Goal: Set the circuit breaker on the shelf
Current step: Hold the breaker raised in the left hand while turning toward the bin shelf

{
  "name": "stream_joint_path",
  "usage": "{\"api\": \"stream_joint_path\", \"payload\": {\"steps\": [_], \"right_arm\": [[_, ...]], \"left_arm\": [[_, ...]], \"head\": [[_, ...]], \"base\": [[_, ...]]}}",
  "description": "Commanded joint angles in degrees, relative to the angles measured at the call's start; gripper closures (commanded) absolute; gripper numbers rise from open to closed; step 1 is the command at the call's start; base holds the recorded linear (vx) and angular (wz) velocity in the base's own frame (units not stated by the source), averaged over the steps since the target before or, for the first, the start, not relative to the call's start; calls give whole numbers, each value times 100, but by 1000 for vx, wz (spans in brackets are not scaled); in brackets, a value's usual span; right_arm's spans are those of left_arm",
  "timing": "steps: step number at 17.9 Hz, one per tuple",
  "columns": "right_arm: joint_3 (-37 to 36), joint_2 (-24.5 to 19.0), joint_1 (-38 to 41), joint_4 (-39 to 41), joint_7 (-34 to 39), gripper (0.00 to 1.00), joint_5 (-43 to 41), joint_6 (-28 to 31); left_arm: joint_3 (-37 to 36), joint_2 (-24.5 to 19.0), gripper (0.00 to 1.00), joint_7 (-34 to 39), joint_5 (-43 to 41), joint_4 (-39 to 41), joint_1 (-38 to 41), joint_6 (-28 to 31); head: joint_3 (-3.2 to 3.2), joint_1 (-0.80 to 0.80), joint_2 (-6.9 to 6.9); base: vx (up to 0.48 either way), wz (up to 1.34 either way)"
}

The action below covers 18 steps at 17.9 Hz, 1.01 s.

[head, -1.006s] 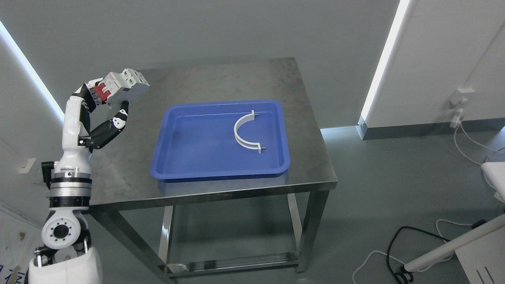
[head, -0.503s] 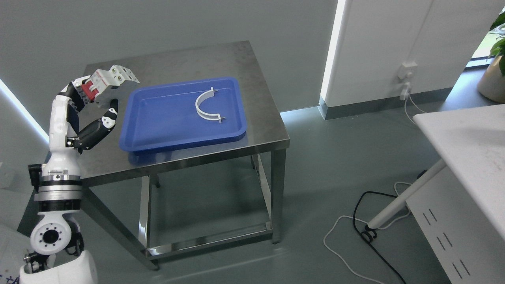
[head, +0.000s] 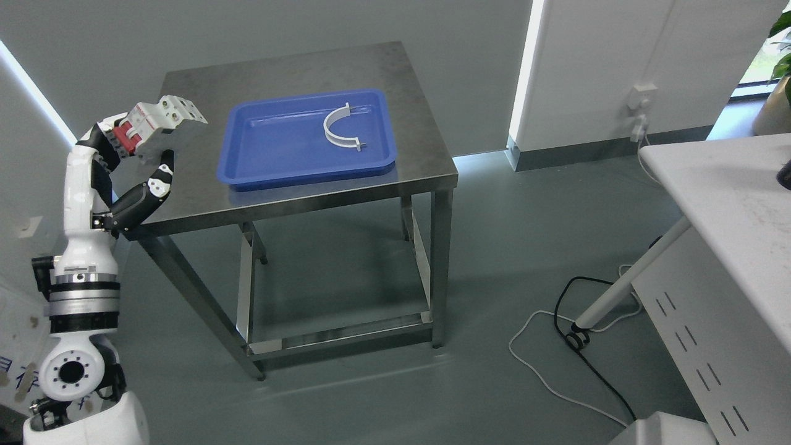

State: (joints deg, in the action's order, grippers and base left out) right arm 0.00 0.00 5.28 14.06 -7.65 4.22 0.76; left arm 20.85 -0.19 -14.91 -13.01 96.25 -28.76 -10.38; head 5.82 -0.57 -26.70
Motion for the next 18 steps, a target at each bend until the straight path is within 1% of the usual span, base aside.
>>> {"api": "stream_joint_path", "payload": {"steps": [1, 4, 8, 13, 18], "right_arm": [[114, 100, 0, 0, -17, 0, 0, 373], [114, 100, 0, 0, -17, 0, 0, 373], [114, 100, 0, 0, -17, 0, 0, 373], [114, 100, 0, 0, -17, 0, 0, 373], [114, 100, 0, 0, -17, 0, 0, 373]], "left_arm": [[112, -81, 90, 58, 1, 69, -33, 36], [112, -81, 90, 58, 1, 69, -77, 36], [103, -81, 89, 50, 1, 61, -104, 27], [77, -81, 89, 41, 1, 52, -104, -34], [60, -81, 89, 6, 1, 43, -182, -96]], "head": [[0, 0, 0], [0, 0, 0], [0, 0, 0], [0, 0, 0], [0, 0, 0]], "base": [[-261, 228], [-263, 285], [-243, 640], [-227, 1034], [-228, 1330]]}}
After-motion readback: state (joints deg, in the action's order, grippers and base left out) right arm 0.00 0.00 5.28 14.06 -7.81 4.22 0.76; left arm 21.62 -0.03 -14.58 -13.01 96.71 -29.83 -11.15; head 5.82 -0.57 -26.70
